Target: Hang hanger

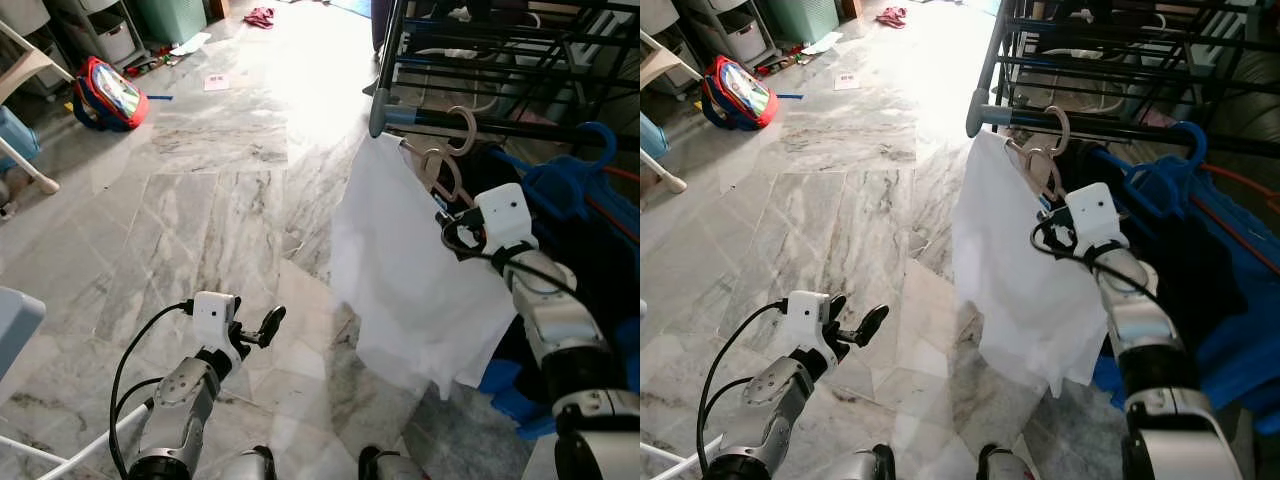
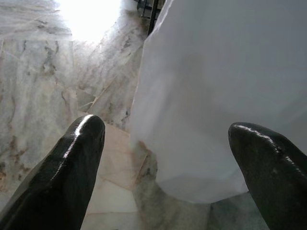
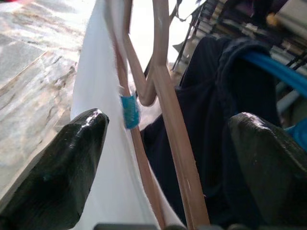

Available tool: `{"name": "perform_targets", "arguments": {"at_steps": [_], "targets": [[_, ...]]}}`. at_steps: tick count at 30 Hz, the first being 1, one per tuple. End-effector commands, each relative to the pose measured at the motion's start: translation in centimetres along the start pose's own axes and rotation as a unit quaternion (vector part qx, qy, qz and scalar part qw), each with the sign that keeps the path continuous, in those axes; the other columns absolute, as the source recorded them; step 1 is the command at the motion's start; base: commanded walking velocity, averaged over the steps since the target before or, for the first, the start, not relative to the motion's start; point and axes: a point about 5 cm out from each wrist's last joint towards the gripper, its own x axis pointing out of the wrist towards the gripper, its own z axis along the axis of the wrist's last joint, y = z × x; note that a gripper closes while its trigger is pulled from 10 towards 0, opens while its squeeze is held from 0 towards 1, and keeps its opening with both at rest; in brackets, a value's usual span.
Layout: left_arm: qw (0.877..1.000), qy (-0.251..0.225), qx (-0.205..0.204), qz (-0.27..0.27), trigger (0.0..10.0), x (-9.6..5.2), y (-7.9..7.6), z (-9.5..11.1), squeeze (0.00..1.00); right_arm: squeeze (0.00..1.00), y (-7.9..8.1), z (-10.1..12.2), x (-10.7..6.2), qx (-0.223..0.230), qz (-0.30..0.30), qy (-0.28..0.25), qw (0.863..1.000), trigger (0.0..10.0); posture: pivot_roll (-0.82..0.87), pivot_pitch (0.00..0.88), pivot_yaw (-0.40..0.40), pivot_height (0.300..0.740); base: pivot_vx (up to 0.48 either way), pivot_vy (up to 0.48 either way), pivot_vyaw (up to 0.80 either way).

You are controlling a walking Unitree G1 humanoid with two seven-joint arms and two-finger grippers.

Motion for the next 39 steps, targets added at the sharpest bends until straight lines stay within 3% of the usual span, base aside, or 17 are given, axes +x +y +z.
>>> {"name": "perform_targets", "arguments": {"at_steps": [1, 13, 17, 28, 39], "targets": [[1.0, 0.012, -0.001, 0.008, 10.0, -0.6, 0.3, -0.6, 0.0, 0.0, -0.2, -0.1, 0.2, 0.022, 0.009, 0.002, 1.0, 0.0, 0.06, 0.239, 0.032, 0.74, 0.0, 0.0, 0.0], [1.0, 0.012, 0.003, 0.01, 10.0, -0.5, 0.4, -0.6, 0.0, 0.0, 1.2, 0.5, 1.1, 0.073, 0.07, -0.013, 0.995, 0.0, 0.07, 0.228, 0.028, 0.74, 0.0, 0.0, 0.0], [1.0, 0.011, 0.003, 0.006, 10.0, -0.6, 0.4, -0.6, 0.0, 0.0, 0.8, 0.6, 0.9, 0.089, 0.063, -0.019, 0.994, 0.0, 0.06, 0.227, 0.027, 0.74, 0.0, 0.0, 0.0], [0.995, 0.002, -0.019, -0.094, 10.0, -0.8, -1.4, -0.1, 0.0, 0.0, -0.5, 0.3, 0.4, 0.123, 0.037, -0.03, 0.991, 0.0, 0.06, 0.221, 0.029, 0.74, 0.0, 0.0, 0.0], [0.995, 0.012, -0.012, -0.094, 10.0, -0.8, -1.4, -0.4, 0.0, 0.0, -0.3, 1.4, 0.4, 0.152, 0.051, -0.056, 0.985, 0.0, 0.06, 0.213, 0.028, 0.74, 0.0, 0.0, 0.0]]}}
